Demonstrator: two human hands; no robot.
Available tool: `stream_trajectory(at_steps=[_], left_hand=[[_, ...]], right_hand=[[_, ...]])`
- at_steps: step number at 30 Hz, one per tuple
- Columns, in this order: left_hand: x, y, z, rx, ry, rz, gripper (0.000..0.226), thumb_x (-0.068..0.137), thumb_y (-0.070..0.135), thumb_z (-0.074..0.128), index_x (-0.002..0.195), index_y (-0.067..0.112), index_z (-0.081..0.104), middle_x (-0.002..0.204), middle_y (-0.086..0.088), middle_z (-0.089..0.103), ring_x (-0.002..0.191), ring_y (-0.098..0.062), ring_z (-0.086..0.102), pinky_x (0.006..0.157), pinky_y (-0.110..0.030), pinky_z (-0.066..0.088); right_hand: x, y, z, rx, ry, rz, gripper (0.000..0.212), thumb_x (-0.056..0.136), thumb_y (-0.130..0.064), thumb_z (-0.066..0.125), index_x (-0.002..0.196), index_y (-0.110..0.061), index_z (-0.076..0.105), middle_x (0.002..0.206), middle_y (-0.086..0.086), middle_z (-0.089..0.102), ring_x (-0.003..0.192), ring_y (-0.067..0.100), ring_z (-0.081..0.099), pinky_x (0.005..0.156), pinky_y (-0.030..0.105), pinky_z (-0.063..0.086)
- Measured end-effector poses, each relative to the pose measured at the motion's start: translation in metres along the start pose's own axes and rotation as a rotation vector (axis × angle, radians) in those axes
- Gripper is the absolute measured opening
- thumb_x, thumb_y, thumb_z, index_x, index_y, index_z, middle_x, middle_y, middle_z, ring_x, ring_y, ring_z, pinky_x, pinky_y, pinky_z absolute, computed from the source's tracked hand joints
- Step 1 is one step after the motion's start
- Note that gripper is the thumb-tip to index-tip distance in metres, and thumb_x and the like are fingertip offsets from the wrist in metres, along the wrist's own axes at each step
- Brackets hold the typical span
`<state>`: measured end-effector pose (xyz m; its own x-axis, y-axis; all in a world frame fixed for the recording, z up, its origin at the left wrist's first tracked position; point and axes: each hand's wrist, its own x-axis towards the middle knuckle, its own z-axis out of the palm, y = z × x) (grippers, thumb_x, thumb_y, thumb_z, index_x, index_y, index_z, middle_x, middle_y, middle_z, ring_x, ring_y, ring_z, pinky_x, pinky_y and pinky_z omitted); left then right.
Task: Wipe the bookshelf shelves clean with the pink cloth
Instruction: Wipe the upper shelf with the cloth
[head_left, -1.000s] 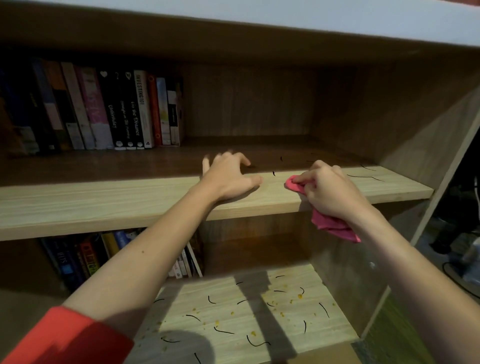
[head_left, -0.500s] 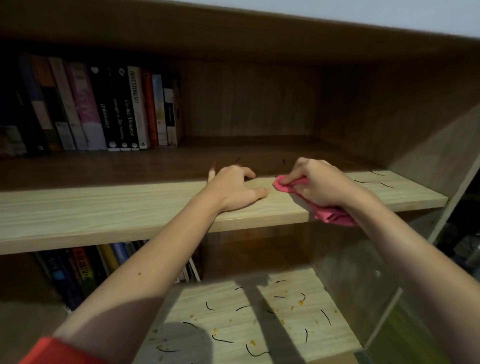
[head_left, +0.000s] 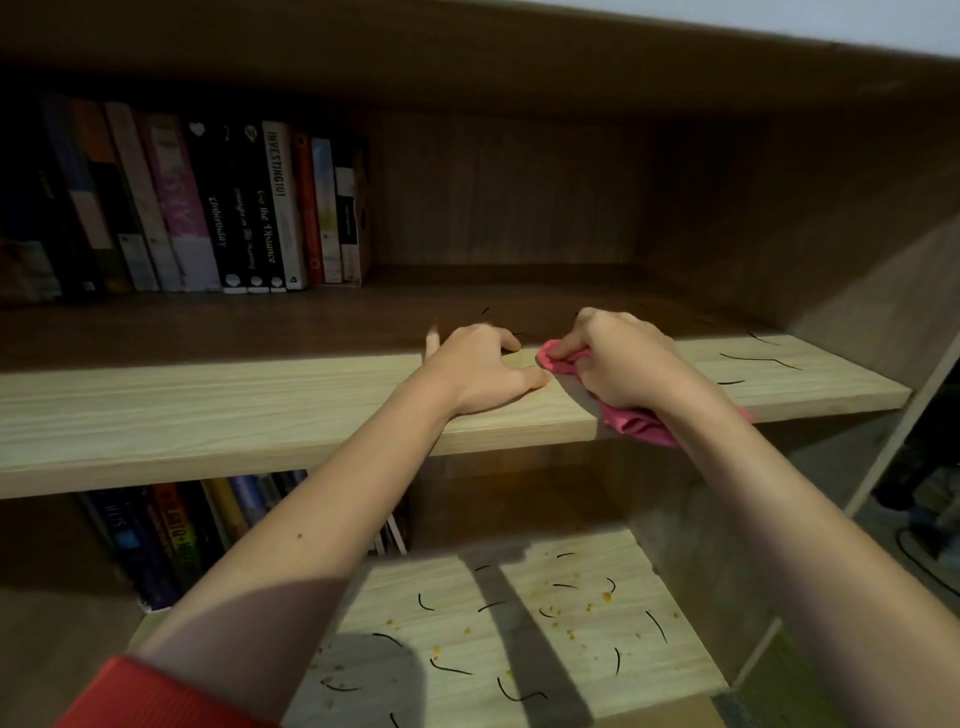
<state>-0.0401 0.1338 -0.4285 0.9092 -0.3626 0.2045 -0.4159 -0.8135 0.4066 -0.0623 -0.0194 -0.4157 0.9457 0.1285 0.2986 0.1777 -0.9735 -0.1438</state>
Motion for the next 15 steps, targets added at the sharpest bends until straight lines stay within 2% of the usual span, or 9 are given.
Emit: stream_trajectory(at_steps=[3, 7, 11, 13, 15], left_hand=[[-0.001, 0.0, 0.001, 0.0, 0.001, 0.0, 0.055, 0.087, 0.055, 0.05, 0.131, 0.021, 0.052, 0.143, 0.002, 0.044, 0.137, -0.02, 0.03, 0.114, -0.051, -0.001], [-0.001, 0.0, 0.0, -0.004, 0.012, -0.01, 0.053, 0.087, 0.054, 0.051, 0.13, 0.022, 0.052, 0.143, 0.002, 0.044, 0.138, -0.021, 0.028, 0.114, -0.051, -0.002], [-0.001, 0.0, 0.0, 0.014, -0.013, -0.001, 0.056, 0.087, 0.056, 0.049, 0.133, 0.022, 0.05, 0.144, 0.001, 0.042, 0.137, -0.021, 0.03, 0.114, -0.052, -0.001], [0.0, 0.0, 0.0, 0.016, -0.017, -0.006, 0.056, 0.088, 0.055, 0.049, 0.133, 0.022, 0.05, 0.144, 0.001, 0.042, 0.137, -0.021, 0.03, 0.113, -0.052, 0.0], [-0.001, 0.0, 0.0, 0.005, -0.02, -0.005, 0.053, 0.089, 0.052, 0.05, 0.132, 0.021, 0.051, 0.144, 0.001, 0.043, 0.137, -0.021, 0.031, 0.114, -0.052, 0.0]], right_hand=[[0.013, 0.003, 0.001, 0.094, 0.012, 0.081, 0.034, 0.09, -0.004, 0.052, 0.114, -0.024, 0.067, 0.112, -0.004, 0.061, 0.093, 0.015, 0.055, 0.079, 0.034, 0.052], [0.022, 0.002, 0.002, 0.062, 0.025, 0.109, 0.038, 0.091, -0.002, 0.048, 0.118, -0.024, 0.065, 0.122, 0.001, 0.063, 0.106, 0.021, 0.058, 0.085, 0.038, 0.053], [-0.002, 0.004, -0.004, 0.099, -0.014, -0.007, 0.032, 0.092, -0.007, 0.051, 0.116, -0.021, 0.066, 0.118, 0.001, 0.06, 0.094, 0.015, 0.054, 0.081, 0.031, 0.05], [0.003, 0.009, -0.009, 0.12, -0.05, 0.014, 0.034, 0.091, -0.004, 0.05, 0.115, -0.021, 0.067, 0.118, 0.002, 0.06, 0.09, 0.014, 0.055, 0.077, 0.028, 0.05], [0.02, 0.013, -0.008, 0.096, -0.056, 0.058, 0.036, 0.091, -0.003, 0.048, 0.116, -0.021, 0.066, 0.12, 0.003, 0.062, 0.092, 0.016, 0.057, 0.081, 0.031, 0.052]])
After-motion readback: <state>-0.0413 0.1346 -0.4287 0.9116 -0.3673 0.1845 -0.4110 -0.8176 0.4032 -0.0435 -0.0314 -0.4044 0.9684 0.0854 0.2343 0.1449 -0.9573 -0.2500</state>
